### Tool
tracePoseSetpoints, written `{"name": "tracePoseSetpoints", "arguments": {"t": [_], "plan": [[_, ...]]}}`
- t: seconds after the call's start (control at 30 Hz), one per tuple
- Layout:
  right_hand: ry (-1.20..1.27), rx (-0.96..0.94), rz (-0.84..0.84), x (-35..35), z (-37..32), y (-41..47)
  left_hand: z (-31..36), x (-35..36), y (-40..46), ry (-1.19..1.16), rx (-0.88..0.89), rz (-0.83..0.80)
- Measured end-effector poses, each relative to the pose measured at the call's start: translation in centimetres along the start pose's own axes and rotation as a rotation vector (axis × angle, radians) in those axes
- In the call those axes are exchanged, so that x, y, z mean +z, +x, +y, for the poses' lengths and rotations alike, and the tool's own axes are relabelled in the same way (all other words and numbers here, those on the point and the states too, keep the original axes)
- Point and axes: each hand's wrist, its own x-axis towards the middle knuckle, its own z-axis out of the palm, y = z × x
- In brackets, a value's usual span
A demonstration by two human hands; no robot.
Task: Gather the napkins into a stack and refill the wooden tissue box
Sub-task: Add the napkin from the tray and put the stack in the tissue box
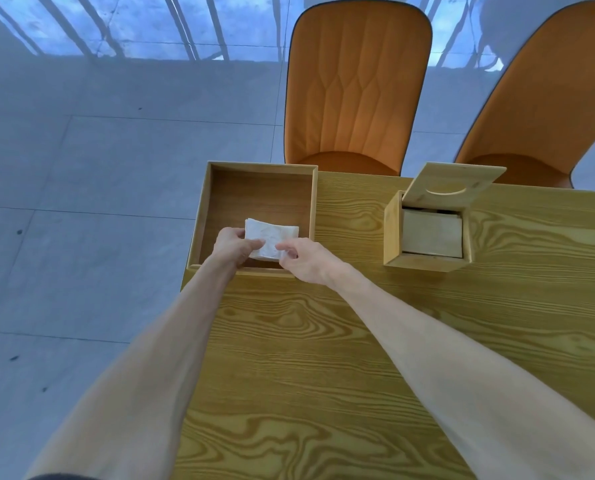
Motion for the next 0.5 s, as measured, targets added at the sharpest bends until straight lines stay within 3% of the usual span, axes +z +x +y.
{"name": "tracePoseSetpoints", "arguments": {"t": [0.1, 0.27, 0.37, 0.5], "plan": [[-0.017, -0.035, 0.073, -0.1, 0.2, -0.1, -0.1, -0.2, -0.3, 0.014, 0.055, -0.022], [-0.17, -0.102, 0.506, -0.1, 0.1, -0.2, -0.8, -1.6, -0.6, 0.022, 0.169, -0.086], [-0.094, -0.117, 0.516, -0.4, -0.2, 0.2, -1.4, -2.3, -0.6, 0.001, 0.219, -0.121], [-0.197, -0.164, 0.482, -0.5, -0.1, 0.2, -1.9, -2.5, -0.9, 0.013, 0.292, -0.147]]}}
